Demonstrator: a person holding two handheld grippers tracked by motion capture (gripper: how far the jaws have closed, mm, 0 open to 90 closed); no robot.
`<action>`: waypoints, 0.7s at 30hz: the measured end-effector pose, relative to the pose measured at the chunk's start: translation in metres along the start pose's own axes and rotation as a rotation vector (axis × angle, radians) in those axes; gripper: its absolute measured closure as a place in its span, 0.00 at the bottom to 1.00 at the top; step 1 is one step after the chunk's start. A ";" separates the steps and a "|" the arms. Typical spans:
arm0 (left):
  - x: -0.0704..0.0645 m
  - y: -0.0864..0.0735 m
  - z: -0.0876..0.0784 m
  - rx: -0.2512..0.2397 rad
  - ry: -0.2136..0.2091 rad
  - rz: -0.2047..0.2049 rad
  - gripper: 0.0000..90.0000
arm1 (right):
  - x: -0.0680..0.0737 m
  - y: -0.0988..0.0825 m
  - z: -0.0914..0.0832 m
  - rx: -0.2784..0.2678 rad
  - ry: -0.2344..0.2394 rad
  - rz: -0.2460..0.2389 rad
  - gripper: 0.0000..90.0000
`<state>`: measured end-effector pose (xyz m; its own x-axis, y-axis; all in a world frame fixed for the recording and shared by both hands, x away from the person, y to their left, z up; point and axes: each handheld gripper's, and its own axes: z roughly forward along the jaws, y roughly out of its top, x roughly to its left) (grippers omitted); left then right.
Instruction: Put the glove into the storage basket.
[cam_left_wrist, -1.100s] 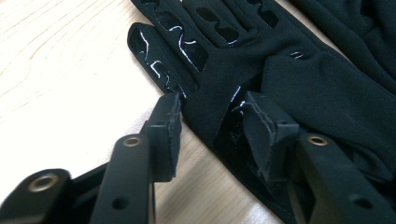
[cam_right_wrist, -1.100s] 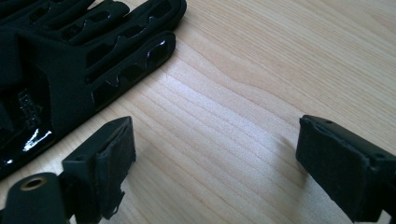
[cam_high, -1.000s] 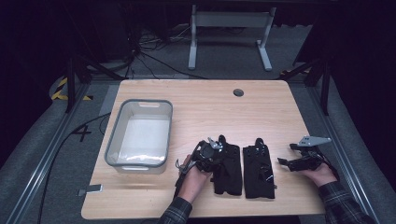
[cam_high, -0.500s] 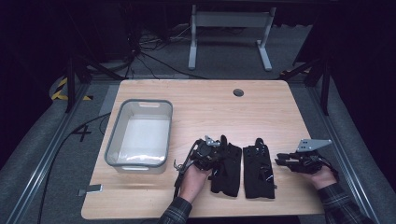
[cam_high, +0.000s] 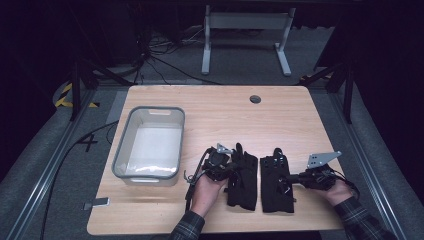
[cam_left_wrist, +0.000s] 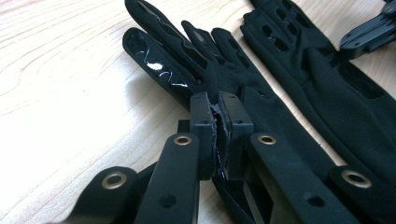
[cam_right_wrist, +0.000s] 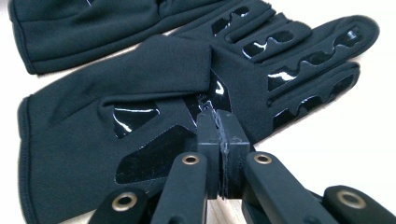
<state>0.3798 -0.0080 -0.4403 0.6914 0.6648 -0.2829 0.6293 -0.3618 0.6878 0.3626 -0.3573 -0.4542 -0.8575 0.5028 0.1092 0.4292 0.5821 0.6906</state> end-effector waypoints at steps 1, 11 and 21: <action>0.000 0.000 0.000 -0.002 -0.002 0.000 0.95 | 0.000 0.001 0.000 0.000 0.001 0.001 1.00; -0.005 0.003 -0.007 -0.032 -0.029 -0.008 0.96 | 0.003 0.005 0.005 0.002 -0.007 -0.017 1.00; -0.009 0.008 -0.010 -0.052 -0.071 -0.011 0.96 | 0.003 0.009 0.010 -0.003 -0.007 -0.018 1.00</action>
<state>0.3752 -0.0101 -0.4258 0.7089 0.6202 -0.3360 0.6191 -0.3188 0.7177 0.3667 -0.3444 -0.4547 -0.8631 0.4967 0.0913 0.4124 0.5891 0.6949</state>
